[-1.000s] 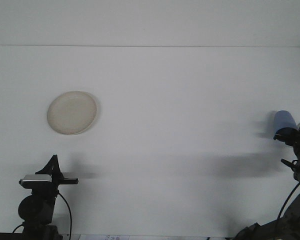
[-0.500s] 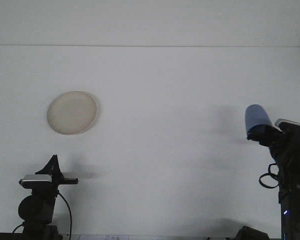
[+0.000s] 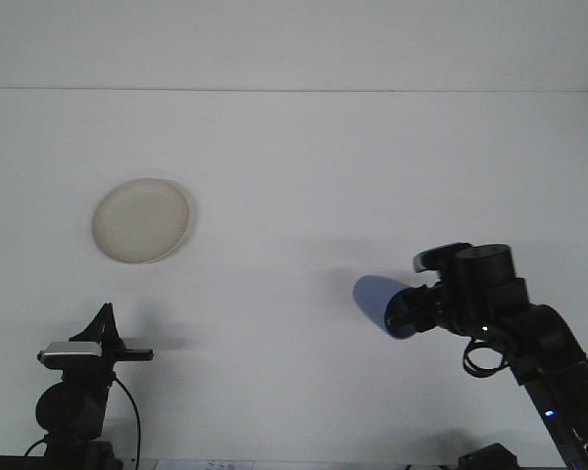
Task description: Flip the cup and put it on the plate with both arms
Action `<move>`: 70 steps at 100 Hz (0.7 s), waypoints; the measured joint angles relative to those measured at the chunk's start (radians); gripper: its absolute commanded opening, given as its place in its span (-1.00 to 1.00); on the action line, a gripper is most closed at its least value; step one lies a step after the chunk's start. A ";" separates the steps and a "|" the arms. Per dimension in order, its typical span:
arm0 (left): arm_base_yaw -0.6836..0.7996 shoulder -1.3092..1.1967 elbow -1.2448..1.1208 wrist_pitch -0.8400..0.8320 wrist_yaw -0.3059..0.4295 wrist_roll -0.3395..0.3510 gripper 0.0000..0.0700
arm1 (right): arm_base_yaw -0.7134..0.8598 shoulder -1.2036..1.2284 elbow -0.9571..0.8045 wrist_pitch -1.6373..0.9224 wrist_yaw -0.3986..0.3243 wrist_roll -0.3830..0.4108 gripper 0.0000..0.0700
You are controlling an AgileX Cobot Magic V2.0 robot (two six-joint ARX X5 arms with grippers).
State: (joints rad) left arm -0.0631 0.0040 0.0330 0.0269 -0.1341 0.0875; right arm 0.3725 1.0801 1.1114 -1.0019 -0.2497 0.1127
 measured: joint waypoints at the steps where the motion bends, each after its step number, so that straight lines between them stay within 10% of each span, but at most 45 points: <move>1: 0.000 0.000 0.000 0.000 0.000 0.000 -0.96 | 0.013 0.008 0.002 -0.003 0.002 0.000 -1.00; 70: 0.000 0.000 0.000 0.000 0.000 0.000 -0.96 | 0.435 0.637 0.480 -0.304 0.175 -0.109 -1.00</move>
State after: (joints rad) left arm -0.0631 0.0040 0.0330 0.0273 -0.1341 0.0875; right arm 0.8074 1.7168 1.5913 -1.3064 -0.0746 0.0040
